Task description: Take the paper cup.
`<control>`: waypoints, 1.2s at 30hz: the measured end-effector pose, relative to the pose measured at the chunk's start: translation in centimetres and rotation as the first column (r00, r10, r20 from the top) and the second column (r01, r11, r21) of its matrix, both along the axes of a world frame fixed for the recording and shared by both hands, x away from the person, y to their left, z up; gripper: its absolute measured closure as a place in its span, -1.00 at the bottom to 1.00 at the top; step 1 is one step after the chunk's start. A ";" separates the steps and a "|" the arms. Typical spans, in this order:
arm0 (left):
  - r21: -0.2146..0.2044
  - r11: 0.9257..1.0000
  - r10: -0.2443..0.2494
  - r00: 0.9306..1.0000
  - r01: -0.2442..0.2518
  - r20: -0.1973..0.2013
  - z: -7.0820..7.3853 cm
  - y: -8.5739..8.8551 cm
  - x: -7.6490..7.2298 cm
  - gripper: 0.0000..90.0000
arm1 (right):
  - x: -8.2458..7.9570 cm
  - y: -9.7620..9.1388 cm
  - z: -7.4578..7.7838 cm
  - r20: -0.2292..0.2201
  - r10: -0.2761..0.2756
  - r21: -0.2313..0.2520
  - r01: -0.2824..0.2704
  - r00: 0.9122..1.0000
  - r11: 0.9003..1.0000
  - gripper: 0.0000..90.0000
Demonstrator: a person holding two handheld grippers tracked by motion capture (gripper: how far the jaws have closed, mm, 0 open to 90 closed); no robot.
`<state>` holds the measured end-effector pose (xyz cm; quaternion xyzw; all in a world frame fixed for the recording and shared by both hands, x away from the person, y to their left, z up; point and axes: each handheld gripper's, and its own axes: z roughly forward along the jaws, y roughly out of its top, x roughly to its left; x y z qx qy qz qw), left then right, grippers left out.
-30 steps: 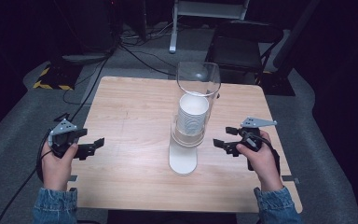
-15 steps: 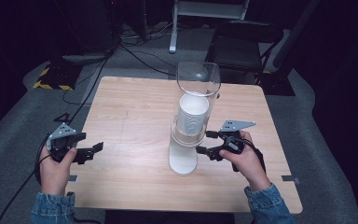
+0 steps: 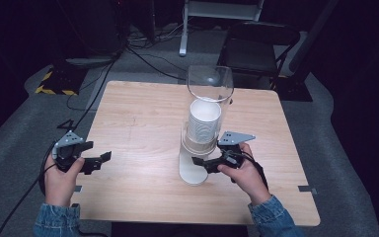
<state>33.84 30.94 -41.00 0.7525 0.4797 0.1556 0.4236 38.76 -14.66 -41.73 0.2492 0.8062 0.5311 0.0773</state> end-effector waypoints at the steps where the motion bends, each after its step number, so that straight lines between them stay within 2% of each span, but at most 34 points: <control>1: 0.000 1.000 0.000 1.000 0.000 0.001 0.0 0.0 0.0 -0.64 | 0.0 0.1 -0.2 0.007 -0.003 0.009 0.003 1.000 1.000 -0.55; 3: -0.001 1.000 -0.001 1.000 0.001 0.000 0.0 -0.1 0.0 -0.64 | 0.0 0.3 -0.3 0.014 -0.005 0.017 0.005 1.000 1.000 -0.53; 5: 0.001 1.000 -0.002 1.000 0.002 0.002 0.0 -0.1 0.1 -0.64 | -0.2 0.6 -0.5 0.047 -0.021 0.026 0.020 0.999 0.999 -0.50; 7: 0.001 1.000 0.010 1.000 -0.010 0.002 0.0 0.0 0.0 -0.66 | -0.2 0.7 -0.6 0.061 -0.038 0.046 0.035 0.997 0.998 -0.47; 10: 0.004 0.996 0.090 0.996 -0.091 0.018 0.0 0.1 0.1 -0.66 | -0.2 0.6 -0.7 0.079 -0.058 0.070 0.052 0.995 0.996 -0.43; 12: -0.007 0.994 0.112 0.993 -0.112 0.030 -0.1 0.2 0.0 -0.66 | -0.3 0.7 -0.9 0.099 -0.083 0.089 0.074 0.992 0.993 -0.40; 14: -0.015 0.994 0.111 0.993 -0.110 0.031 -0.1 0.3 0.0 -0.66 | -0.4 0.7 -1.1 0.103 -0.086 0.092 0.076 0.991 0.993 -0.35; 15: -0.019 0.994 0.108 0.994 -0.108 0.031 -0.1 0.3 0.0 -0.66 | -0.5 0.8 -1.2 0.119 -0.096 0.101 0.084 0.988 0.991 -0.27; 18: -0.018 0.995 0.096 0.995 -0.095 0.031 -0.1 0.2 0.0 -0.66 | -0.5 0.8 -1.2 0.136 -0.102 0.097 0.089 0.985 0.991 -0.25; 36: -0.011 0.997 0.074 0.997 -0.074 0.025 -0.3 0.0 0.1 -0.66 | -0.9 0.8 -1.2 0.129 -0.110 0.085 0.100 0.985 0.991 -0.21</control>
